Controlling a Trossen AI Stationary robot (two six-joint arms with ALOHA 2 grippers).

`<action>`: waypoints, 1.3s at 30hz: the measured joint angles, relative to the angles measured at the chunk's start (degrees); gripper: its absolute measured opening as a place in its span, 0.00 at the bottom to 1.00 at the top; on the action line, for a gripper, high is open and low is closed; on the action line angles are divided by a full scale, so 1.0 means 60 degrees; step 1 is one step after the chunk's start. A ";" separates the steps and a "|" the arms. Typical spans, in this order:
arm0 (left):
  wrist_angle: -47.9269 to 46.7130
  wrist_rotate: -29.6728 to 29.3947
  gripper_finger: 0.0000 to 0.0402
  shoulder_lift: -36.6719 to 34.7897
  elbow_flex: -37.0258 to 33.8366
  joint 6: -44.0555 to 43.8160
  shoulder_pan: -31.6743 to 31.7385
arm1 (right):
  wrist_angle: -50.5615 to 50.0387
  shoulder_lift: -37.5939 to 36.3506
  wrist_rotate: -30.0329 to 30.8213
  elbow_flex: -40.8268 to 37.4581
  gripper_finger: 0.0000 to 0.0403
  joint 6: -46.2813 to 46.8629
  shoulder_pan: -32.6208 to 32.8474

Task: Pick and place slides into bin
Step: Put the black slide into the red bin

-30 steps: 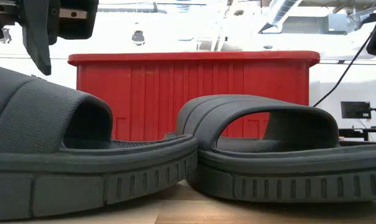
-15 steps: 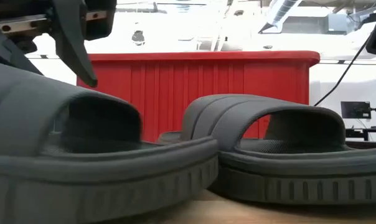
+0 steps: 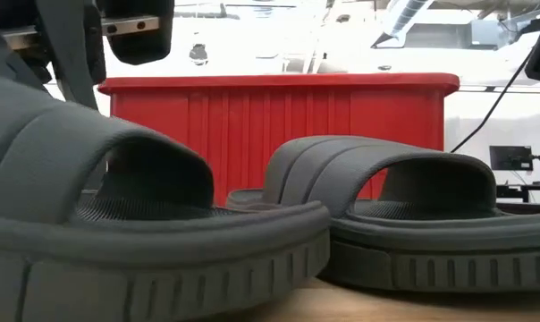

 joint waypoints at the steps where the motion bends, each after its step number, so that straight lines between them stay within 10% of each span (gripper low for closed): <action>1: 0.0045 -0.0042 0.02 -0.0013 0.0001 -0.0005 0.0000 | 0.0005 0.0000 0.0003 0.0000 0.14 -0.0019 0.0000; 18: -0.2997 -0.1091 0.00 0.0036 0.1370 -0.1967 -0.0425 | -0.0153 0.0000 0.0004 0.0000 0.14 -0.0052 0.0000; 39: -0.6827 -0.5575 0.00 -0.1297 0.4363 -0.5617 -0.0701 | -0.0500 0.0000 0.0000 0.0000 0.14 -0.0055 0.0011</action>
